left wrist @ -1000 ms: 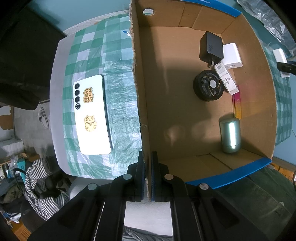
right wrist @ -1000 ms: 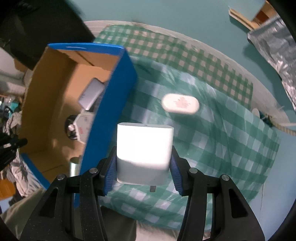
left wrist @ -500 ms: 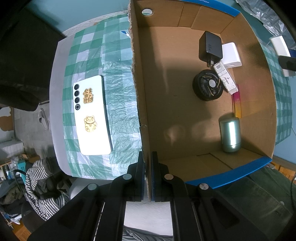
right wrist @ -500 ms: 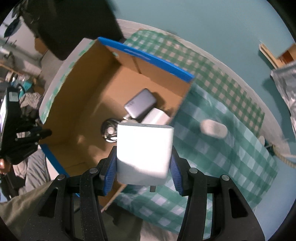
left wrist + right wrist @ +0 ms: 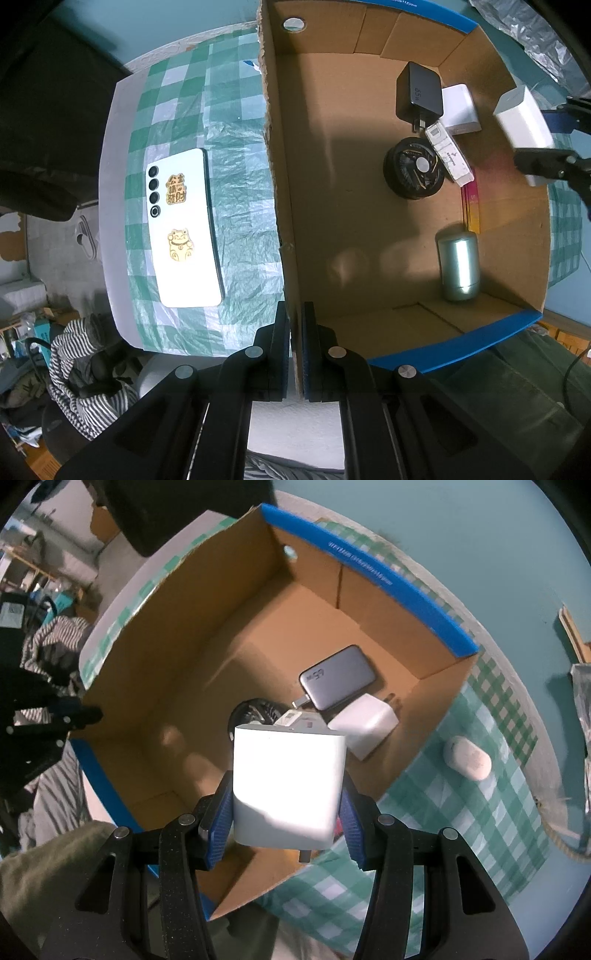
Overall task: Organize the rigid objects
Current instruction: 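Lower the square charger into the box and open the right gripper, then move the right gripper down to the white oval power bank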
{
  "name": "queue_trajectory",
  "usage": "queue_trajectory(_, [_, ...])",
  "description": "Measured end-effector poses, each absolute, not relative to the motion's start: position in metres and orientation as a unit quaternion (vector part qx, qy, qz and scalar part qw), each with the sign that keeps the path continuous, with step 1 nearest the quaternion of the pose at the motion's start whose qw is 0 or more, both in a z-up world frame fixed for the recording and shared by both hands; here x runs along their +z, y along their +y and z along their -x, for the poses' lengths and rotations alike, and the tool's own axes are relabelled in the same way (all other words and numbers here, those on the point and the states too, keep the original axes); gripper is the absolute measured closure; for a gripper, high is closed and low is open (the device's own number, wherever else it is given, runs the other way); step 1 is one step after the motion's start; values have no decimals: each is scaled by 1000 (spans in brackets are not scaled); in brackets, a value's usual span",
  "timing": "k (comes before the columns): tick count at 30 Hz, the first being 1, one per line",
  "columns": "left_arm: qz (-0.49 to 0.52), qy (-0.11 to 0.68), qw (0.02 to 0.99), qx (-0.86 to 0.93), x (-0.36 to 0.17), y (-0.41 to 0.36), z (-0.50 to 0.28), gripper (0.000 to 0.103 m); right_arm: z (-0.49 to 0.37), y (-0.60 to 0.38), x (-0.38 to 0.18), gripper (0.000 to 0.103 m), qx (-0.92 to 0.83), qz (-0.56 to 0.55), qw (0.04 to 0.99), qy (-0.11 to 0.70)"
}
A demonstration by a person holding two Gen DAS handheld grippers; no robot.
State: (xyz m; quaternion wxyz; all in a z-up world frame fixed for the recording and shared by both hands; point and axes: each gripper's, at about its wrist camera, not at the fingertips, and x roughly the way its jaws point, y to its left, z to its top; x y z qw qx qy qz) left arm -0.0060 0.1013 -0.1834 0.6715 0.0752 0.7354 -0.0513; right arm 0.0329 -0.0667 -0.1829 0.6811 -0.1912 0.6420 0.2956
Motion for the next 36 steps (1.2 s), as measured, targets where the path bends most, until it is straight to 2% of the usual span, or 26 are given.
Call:
queue_trajectory(28, [-79,736,671,-52,-183,100,8,99,-39,-83,-164,51,288,165,704,628])
queue_trajectory(33, [-81,736,670,-53,-183,99,8,99,-48,-98,-155,40,280,155,718,618])
queue_trajectory(36, [-81,736,670,-52,-183,99,8,99,-58,-114,-151,39,270,144,726,615])
